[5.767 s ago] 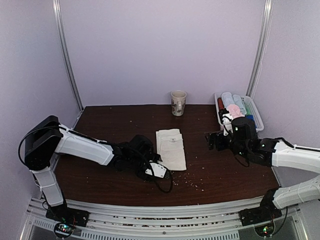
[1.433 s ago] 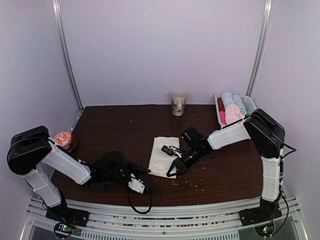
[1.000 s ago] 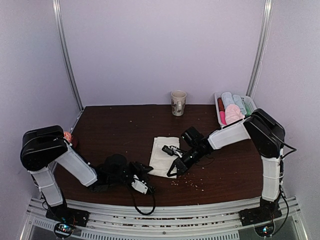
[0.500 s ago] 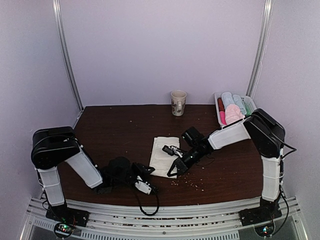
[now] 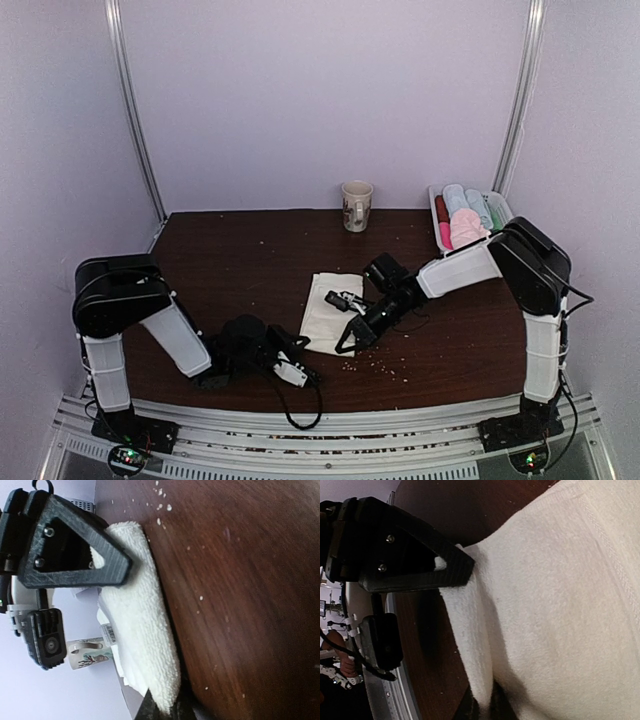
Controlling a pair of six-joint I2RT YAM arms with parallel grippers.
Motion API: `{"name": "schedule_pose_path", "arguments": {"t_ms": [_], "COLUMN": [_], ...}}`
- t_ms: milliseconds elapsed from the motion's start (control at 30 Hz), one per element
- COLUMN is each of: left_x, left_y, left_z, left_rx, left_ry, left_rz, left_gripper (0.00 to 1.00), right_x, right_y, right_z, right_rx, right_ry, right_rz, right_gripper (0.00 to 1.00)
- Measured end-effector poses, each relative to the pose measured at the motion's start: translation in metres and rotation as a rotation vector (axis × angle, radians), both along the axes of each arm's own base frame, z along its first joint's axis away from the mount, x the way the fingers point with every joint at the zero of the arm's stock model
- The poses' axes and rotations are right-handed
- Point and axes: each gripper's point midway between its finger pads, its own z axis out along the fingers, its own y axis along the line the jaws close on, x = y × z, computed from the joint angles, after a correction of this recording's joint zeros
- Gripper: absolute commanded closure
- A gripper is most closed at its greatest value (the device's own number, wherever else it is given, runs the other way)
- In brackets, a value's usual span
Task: Roll the towels
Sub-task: Roll the towel at the center of the board.
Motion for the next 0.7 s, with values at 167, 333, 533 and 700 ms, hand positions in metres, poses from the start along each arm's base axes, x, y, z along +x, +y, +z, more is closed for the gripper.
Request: {"name": "schedule_pose_path", "arguments": {"t_ms": [167, 333, 533, 700], "left_x": [-0.004, -0.004, -0.004, 0.0], "left_y": [-0.007, -0.018, -0.021, -0.022], "left_z": [-0.002, -0.001, -0.001, -0.002], "left_rx": [0.027, 0.062, 0.094, 0.117], "left_ry": [0.141, 0.328, 0.545, 0.766], "left_rz": [0.006, 0.011, 0.017, 0.018], "left_gripper": [1.0, 1.0, 1.0, 1.0], "right_x": [0.005, 0.015, -0.003, -0.06], "right_y": [-0.013, -0.042, -0.069, -0.066], "right_z": [0.015, 0.046, 0.08, 0.073], "right_rx": [-0.059, -0.133, -0.158, -0.095], "right_ry": [-0.096, -0.296, -0.652, -0.887], "right_rz": [-0.031, -0.113, -0.169, -0.04], "right_gripper": [0.62, 0.55, 0.43, 0.41]}}
